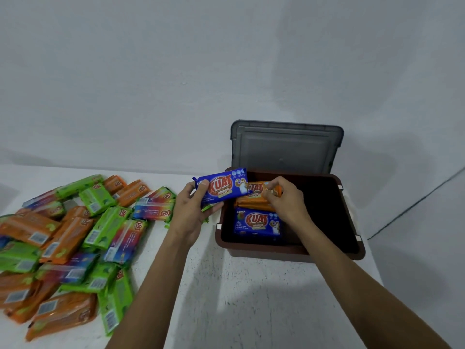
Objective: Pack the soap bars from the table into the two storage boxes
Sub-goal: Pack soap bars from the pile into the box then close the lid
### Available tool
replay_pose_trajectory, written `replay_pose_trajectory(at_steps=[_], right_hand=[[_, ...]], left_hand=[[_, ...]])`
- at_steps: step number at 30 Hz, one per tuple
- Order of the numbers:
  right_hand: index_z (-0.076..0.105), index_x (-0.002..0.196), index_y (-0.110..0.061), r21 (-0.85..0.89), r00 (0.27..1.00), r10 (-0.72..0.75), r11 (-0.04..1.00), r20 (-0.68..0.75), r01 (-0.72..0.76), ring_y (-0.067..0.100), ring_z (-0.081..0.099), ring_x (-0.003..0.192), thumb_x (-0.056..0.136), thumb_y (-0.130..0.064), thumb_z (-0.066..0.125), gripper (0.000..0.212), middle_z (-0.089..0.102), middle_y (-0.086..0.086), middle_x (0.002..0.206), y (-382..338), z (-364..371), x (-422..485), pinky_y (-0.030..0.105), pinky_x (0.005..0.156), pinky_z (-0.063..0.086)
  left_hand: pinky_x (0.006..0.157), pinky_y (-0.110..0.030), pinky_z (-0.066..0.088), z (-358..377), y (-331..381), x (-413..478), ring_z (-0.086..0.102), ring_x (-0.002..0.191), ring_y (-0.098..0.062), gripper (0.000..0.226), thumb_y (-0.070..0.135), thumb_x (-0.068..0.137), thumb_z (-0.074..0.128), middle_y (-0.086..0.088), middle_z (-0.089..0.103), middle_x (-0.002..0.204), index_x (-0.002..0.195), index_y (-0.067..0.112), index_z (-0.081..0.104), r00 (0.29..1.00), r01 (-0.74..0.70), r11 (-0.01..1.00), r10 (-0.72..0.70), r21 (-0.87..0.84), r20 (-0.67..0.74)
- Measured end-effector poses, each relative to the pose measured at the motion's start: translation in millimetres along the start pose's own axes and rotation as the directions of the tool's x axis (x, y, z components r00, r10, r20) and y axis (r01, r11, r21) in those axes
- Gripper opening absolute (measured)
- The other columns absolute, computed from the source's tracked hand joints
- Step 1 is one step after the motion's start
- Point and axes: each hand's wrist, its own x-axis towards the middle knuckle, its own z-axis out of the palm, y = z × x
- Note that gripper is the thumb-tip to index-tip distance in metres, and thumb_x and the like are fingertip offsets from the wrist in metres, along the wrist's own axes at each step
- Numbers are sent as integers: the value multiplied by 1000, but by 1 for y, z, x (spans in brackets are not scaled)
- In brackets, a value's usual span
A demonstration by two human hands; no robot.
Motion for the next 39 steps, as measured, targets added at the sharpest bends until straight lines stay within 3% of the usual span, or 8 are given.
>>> replay_pose_trajectory(at_steps=[7,10,14,17,20,26,34,39], right_hand=[[58,106,-23,-342,985,-145,934,-98,103,16,49,107,92,-39,60,21,49,5,120,4,1,-6,26,72,48],[58,114,-21,-74,970,-198,979,-143,189,8,56,103,95,-34,57,23,56,0,117,-11,-11,-14,18,72,47],[52,129,-30,475,977,-91,880,192,-12,14,69,97,93,-27,62,38,64,-1,116,-29,-25,-29,36,75,61],[57,125,-27,561,970,-32,820,242,-113,17,67,103,90,-21,65,37,62,1,120,-25,-31,-33,39,78,61],[59,123,-25,577,968,-4,803,252,-147,19,64,107,89,-19,64,35,60,-1,121,-14,-36,-36,37,75,60],[62,114,-26,420,950,77,884,301,-204,20,61,107,89,-16,65,27,54,-1,125,0,-36,-39,35,72,62],[55,119,-23,143,960,103,979,261,-144,25,53,121,90,-18,65,31,47,4,137,5,-27,-43,38,72,62],[52,126,-25,-187,979,38,982,198,-1,19,54,119,92,-31,63,36,50,6,139,8,-21,-45,20,65,51]], left_hand=[[67,-27,60,6,-4,3,68,100,-17,34,33,87,62,-4,67,110,116,15,57,999,-42,987,42,155,-1],[64,-26,60,13,-7,3,71,91,-11,27,30,91,61,-3,69,106,114,15,59,997,-70,976,62,207,48],[67,-30,61,26,-8,2,70,95,-14,36,28,91,62,-2,69,109,124,15,56,991,-69,956,32,286,133],[70,-29,60,30,-10,-1,70,94,-11,35,33,92,58,2,69,110,125,21,56,981,-153,897,87,415,173],[71,-26,58,23,-16,-1,65,96,-7,35,38,94,55,7,66,111,126,24,55,933,-356,657,289,665,215],[93,-33,47,-3,-36,8,52,115,-17,32,27,97,54,-4,54,130,128,23,58,862,-440,256,391,861,324],[94,-25,33,-2,-43,2,48,120,-20,34,25,99,50,-4,57,133,132,19,57,840,-442,168,421,881,342],[96,-29,36,-4,-44,3,48,120,-20,35,26,99,50,-4,57,133,133,19,56,836,-455,174,422,873,351]])
